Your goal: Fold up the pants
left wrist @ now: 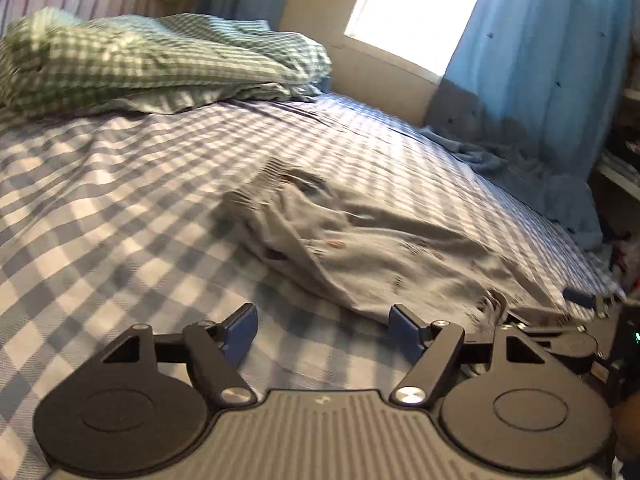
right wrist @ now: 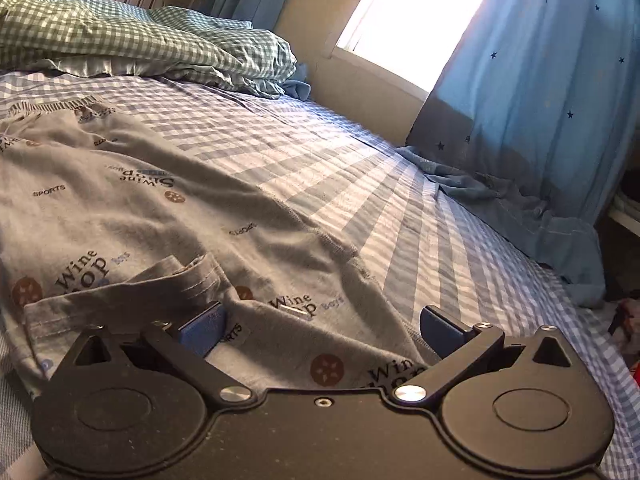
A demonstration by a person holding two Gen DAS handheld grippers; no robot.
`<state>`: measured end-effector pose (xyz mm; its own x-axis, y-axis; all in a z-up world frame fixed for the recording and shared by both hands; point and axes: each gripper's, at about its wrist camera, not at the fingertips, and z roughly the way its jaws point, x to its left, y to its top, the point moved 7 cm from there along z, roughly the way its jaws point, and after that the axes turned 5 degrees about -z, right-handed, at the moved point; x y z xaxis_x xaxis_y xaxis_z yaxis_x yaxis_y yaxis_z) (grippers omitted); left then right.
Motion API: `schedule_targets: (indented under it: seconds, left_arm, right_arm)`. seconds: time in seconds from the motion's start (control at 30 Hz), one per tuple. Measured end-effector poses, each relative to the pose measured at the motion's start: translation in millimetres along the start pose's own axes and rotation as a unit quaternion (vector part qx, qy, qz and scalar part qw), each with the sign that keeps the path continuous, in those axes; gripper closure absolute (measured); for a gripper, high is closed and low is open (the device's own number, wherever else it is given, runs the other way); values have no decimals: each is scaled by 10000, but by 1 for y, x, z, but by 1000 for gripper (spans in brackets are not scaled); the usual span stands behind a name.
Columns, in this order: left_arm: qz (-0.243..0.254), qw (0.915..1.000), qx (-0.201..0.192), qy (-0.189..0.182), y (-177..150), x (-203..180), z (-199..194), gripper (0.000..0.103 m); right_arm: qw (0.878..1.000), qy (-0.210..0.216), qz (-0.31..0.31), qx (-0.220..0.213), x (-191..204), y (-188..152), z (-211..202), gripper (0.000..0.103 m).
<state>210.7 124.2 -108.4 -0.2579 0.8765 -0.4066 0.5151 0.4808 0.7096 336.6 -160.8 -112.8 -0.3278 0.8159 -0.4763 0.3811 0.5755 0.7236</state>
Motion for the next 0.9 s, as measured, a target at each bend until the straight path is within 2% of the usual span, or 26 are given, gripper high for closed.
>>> schedule_targets:
  seconds: [0.03,0.13,0.2,0.27,0.33,0.4,0.43,0.6,0.67,0.7,0.73,0.8,0.9]
  left_arm:
    - [-194,9998,35,-14,7,12,3,26]
    - [-633,9964,62,-554,25,33,16,26]
    - [-861,9929,93,-812,35,42,28,26]
    - [-962,9913,89,-891,45,47,41,26]
    - [-921,9922,51,-843,55,49,56,26]
    - [-939,9940,133,-546,62,56,72,27]
    - [-963,9943,201,-403,65,61,82,33]
    - [-684,9972,-79,-286,70,59,97,36]
    - [-542,9980,-142,-293,68,55,97,31]
    - [-521,9979,-154,-349,68,53,98,24]
    - [-538,9974,-150,-457,68,52,98,17]
    - [-579,9963,-145,-622,68,50,99,11]
    - [-595,9956,-177,-701,67,50,99,8]
  right_arm:
    - [10000,-69,23,-49,-1,0,-3,1]
    - [9980,-391,257,-418,-7,4,-31,1]
    - [9973,-481,369,-422,-9,3,-45,1]
    - [9971,-593,348,-335,-8,-1,-52,1]
    - [9976,-612,257,-217,-4,-5,-49,1]
    - [9983,-565,149,18,3,-13,-40,1]
    - [9984,-523,58,185,8,-17,-32,1]
    - [9980,-616,-40,139,11,-13,-30,1]
    - [9980,-621,81,-52,3,-10,-35,1]
    - [9973,-712,144,-113,-4,-8,-36,1]
    - [9964,-825,199,-82,-13,-7,-34,1]
    - [9944,-1007,288,117,-29,-7,-24,1]
    - [9909,-1159,620,277,-46,-10,-16,1]
